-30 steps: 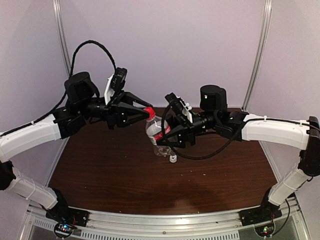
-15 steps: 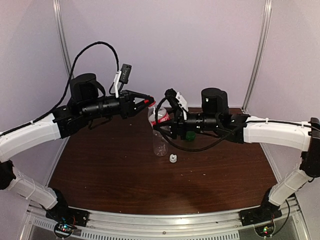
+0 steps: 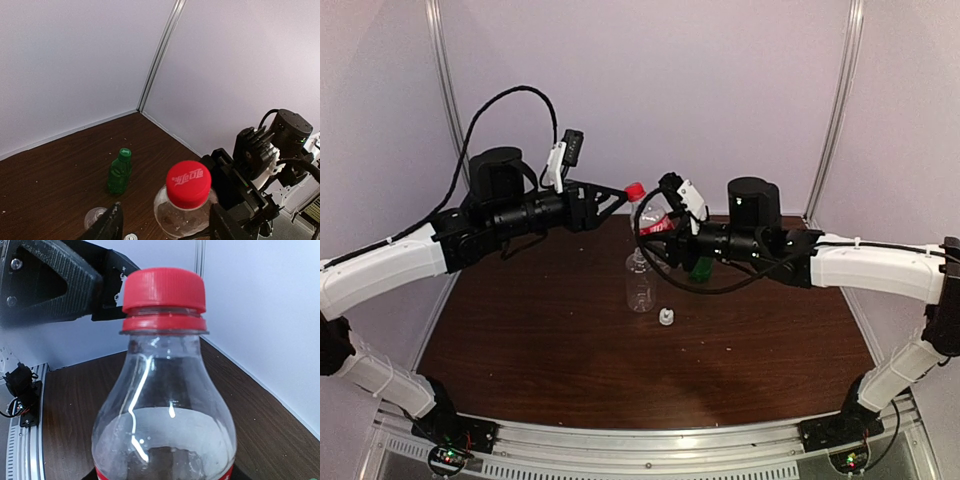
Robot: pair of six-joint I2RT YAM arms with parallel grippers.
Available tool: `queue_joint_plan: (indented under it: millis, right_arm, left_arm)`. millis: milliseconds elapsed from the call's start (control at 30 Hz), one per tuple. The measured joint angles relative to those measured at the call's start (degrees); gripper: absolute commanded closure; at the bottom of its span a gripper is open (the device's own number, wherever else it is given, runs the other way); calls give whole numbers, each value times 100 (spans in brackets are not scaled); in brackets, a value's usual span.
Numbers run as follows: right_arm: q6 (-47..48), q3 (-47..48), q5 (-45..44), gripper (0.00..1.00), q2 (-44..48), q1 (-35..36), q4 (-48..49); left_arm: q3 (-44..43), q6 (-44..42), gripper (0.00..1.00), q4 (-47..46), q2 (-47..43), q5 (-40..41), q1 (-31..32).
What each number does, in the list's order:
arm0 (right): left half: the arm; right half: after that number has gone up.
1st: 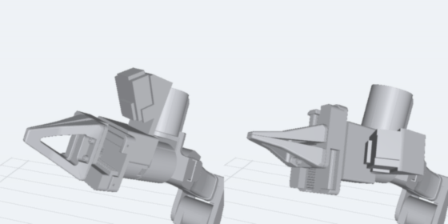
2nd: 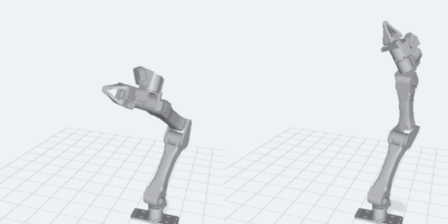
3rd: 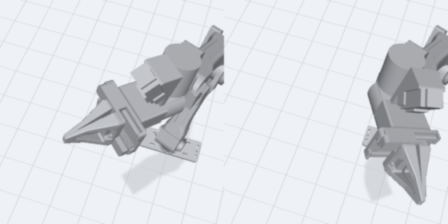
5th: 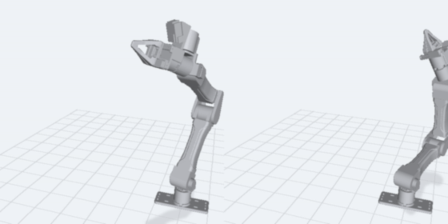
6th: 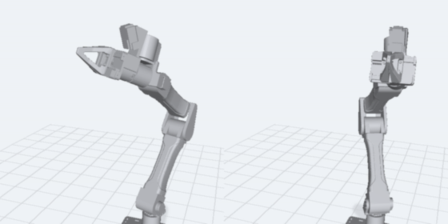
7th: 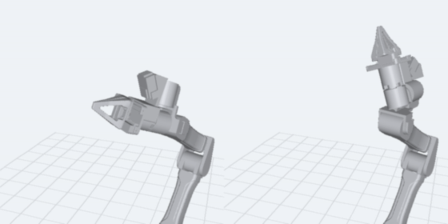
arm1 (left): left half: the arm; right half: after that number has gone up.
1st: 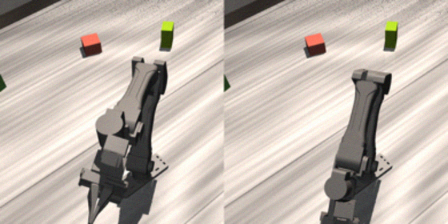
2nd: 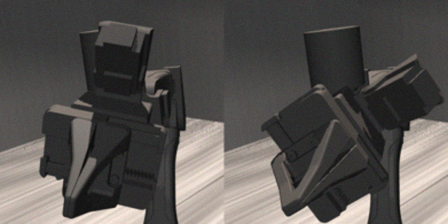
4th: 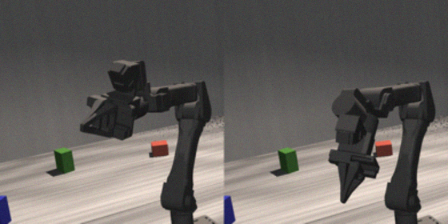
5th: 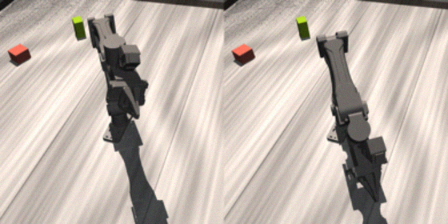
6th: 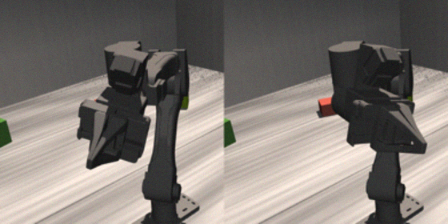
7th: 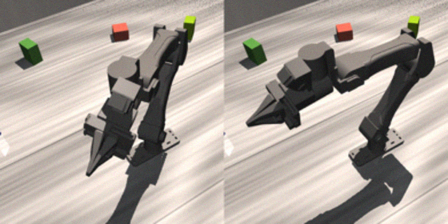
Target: Unscrew the bottle caps
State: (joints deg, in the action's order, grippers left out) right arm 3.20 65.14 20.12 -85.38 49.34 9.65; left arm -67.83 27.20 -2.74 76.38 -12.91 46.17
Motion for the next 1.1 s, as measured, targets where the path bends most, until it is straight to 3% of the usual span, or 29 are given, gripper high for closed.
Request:
queue_joint_plan:
  millis: [267,567,867,1100]
  right_arm:
    - [138,0,929,53,33,-22,-157]
    - [195,96,2518,52,20,-52,-494]
    - [90,426,4164,51,-232,-52,-557]
    - [-46,439,4660,52,-378,-52,-549]
  left_arm:
    - [0,-640,17,-17,-179,-750,-59]
    - [83,-1292,14,-116,-444,-2210,-190]
    - [302,-1482,25,-634,-398,-3742,-192]
    - [304,-1305,36,-1115,-170,-4378,-192]
